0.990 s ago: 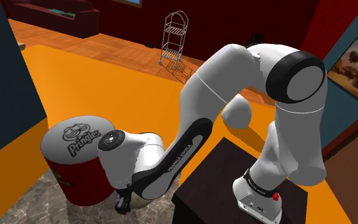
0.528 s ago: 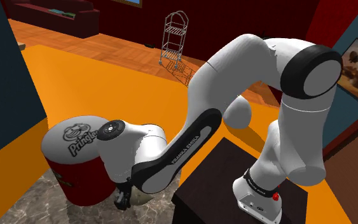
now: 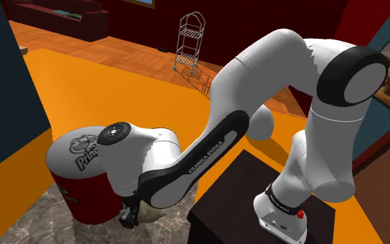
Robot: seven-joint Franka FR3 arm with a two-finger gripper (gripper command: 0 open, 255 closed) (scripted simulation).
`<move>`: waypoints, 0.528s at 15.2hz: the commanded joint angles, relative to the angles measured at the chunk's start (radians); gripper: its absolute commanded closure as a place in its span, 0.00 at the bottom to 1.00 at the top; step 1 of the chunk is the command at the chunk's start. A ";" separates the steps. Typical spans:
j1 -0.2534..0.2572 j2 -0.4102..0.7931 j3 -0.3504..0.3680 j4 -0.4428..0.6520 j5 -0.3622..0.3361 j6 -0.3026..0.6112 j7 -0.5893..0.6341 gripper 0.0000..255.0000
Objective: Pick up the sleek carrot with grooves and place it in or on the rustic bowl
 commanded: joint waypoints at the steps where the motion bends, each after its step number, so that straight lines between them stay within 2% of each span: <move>1: 0.033 0.033 0.008 0.050 -0.008 -0.019 0.042 1.00; 8: 0.169 0.201 0.020 0.302 -0.045 -0.109 0.182 1.00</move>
